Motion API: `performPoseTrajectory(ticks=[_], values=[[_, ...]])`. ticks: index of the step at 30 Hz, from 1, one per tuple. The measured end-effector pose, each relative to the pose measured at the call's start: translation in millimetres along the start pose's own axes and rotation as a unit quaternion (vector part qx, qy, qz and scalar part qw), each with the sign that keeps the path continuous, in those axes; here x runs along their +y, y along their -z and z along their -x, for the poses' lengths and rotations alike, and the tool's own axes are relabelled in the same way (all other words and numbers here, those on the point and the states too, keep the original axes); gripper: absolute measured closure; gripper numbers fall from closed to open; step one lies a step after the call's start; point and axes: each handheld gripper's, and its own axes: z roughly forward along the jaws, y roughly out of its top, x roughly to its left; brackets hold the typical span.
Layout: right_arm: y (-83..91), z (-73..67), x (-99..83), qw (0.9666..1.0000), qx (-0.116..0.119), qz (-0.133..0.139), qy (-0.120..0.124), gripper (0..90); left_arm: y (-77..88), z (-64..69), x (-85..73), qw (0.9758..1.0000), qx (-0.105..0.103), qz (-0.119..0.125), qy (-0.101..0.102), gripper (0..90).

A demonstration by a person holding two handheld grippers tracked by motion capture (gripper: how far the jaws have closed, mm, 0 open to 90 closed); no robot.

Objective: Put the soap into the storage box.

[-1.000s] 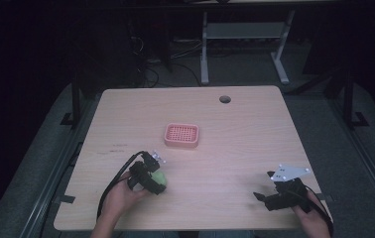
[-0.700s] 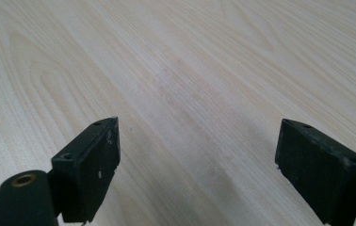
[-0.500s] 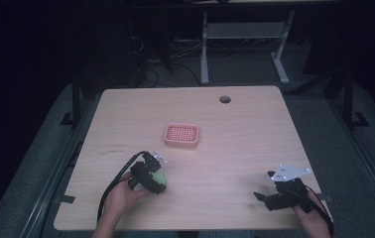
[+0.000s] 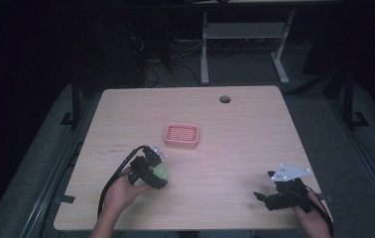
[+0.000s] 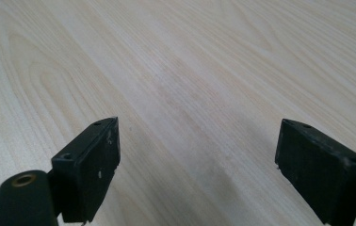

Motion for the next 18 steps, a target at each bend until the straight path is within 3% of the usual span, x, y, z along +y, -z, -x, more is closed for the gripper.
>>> performPoseTrajectory(ticks=[18], values=[[1.1,0.0,-0.1,1.0000,-0.001,0.003,-0.001,14.0,11.8,-10.2,29.6,1.0000,-0.004,0.001,-0.005,26.5]])
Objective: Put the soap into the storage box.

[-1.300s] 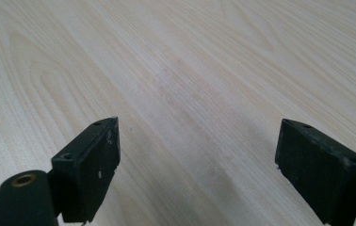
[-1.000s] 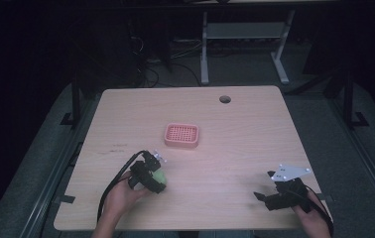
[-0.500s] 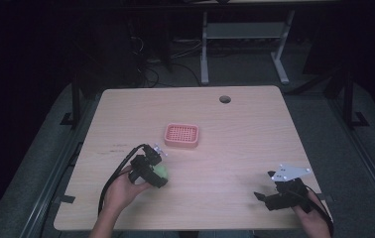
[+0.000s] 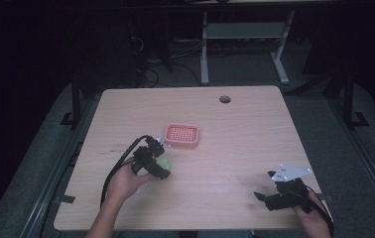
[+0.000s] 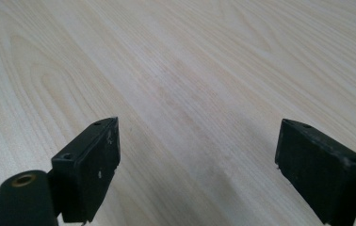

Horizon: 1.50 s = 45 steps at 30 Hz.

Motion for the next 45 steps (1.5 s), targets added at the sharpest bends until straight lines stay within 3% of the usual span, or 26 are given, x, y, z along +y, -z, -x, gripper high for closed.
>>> performPoseTrajectory(ticks=[13,19,35,45], values=[[0.0,0.2,0.1,1.0000,0.000,0.000,-0.002,14.0,4.8,-10.1,23.9,1.0000,0.000,0.001,-0.004,26.5],[-0.2,0.2,0.3,1.0000,0.000,-0.001,-0.001,14.0,2.6,-16.5,32.9,0.9999,-0.010,0.001,0.006,26.5],[-0.6,1.0,0.0,1.0000,0.001,0.000,-0.005,14.0,-0.5,-23.6,60.0,1.0000,0.001,-0.006,-0.006,26.5],[-0.6,1.6,-0.2,1.0000,0.001,0.002,-0.007,14.0,-2.5,-31.7,75.6,1.0000,-0.001,-0.005,0.004,26.5]])
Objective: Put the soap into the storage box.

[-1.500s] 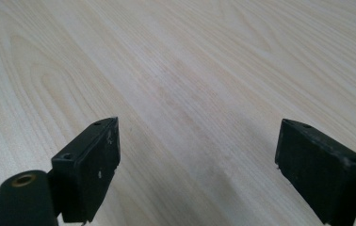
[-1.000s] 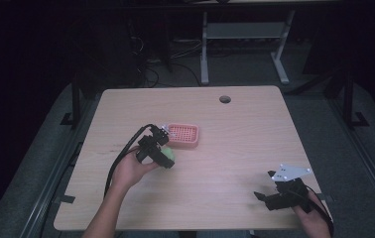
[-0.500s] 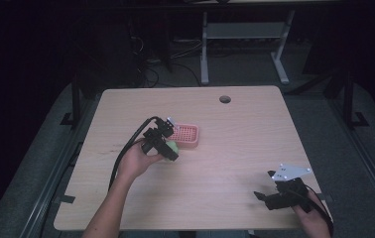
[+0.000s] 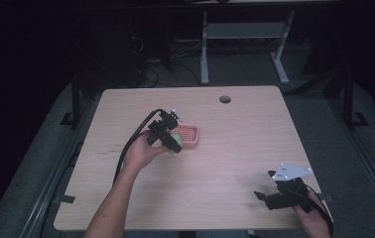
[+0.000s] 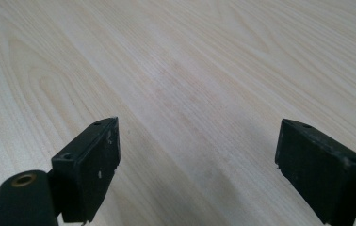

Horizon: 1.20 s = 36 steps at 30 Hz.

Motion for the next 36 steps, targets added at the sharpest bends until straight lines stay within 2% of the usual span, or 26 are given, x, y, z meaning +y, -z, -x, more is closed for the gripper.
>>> performPoseTrajectory(ticks=[10,16,27,31,36], values=[[0.3,0.4,-0.6,1.0000,0.001,0.001,-0.001,14.0,-3.4,-6.1,17.6,1.0000,0.004,0.000,-0.003,26.5],[0.6,1.7,-1.7,1.0000,0.001,0.003,-0.005,14.0,-5.7,-11.8,29.1,0.9999,0.009,-0.008,-0.005,26.5],[0.6,1.4,-2.0,1.0000,0.001,0.002,-0.003,13.9,-12.8,-21.6,47.0,0.9999,0.011,-0.009,0.007,26.5],[0.6,2.0,-2.2,1.0000,0.001,0.002,-0.006,14.0,-15.3,-20.5,54.2,0.9999,0.013,-0.001,0.005,26.5],[0.6,2.0,-2.3,1.0000,0.001,0.003,-0.004,14.0,-19.8,-22.6,61.4,0.9999,0.011,-0.003,0.012,26.4]])
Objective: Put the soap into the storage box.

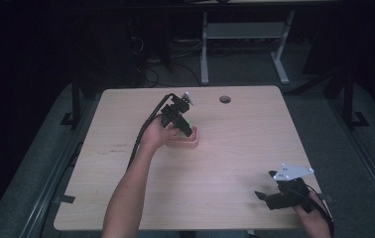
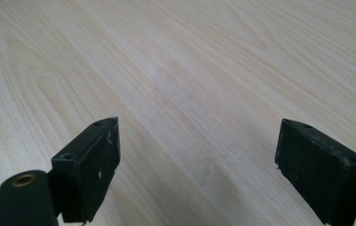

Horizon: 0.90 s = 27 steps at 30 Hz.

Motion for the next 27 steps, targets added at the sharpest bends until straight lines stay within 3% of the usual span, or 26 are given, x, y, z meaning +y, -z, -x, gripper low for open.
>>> performPoseTrajectory(ticks=[7,17,27], values=[[-0.6,0.2,0.3,1.0000,0.000,0.002,0.005,14.0,-13.8,-3.1,8.5,0.9999,0.007,-0.009,0.009,26.5],[-0.3,0.0,0.1,1.0000,0.001,0.000,0.002,14.0,-35.7,-12.6,12.4,0.9990,0.009,-0.021,0.037,26.4],[0.2,0.4,-0.1,1.0000,0.002,0.003,0.000,14.0,-46.9,-19.0,10.8,0.9981,0.010,-0.018,0.058,26.4]])
